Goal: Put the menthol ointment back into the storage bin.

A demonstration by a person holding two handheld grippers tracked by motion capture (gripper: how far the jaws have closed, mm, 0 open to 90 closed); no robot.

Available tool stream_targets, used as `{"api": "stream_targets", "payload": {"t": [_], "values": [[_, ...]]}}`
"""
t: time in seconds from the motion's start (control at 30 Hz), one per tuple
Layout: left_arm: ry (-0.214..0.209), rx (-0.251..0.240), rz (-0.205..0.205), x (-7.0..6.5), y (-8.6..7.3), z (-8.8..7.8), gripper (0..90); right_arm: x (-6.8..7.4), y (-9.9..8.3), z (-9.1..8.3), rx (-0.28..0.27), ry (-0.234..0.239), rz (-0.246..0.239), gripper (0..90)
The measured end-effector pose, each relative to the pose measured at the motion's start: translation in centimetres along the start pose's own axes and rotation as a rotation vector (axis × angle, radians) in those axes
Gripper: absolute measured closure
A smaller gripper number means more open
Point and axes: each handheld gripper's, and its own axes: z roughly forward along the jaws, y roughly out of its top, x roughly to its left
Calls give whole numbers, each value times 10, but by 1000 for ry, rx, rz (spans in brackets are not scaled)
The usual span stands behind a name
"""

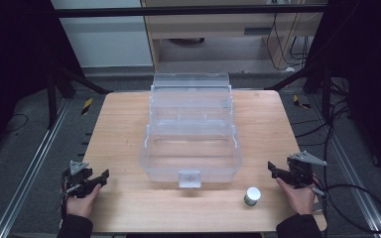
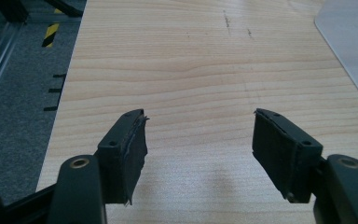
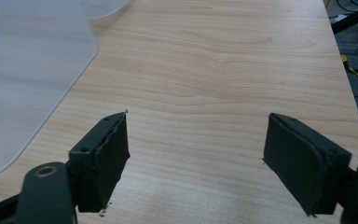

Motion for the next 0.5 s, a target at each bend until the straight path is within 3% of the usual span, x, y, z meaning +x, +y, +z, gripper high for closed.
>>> {"api": "stream_targets", "payload": {"t": [0.3,0.5], "values": [[5,35,12,2,-2,5,335,7,6,-10,-18,25,-70,297],[-6,28,15,2,-2,4,327,16,20,-13,30,110,-142,308]]}}
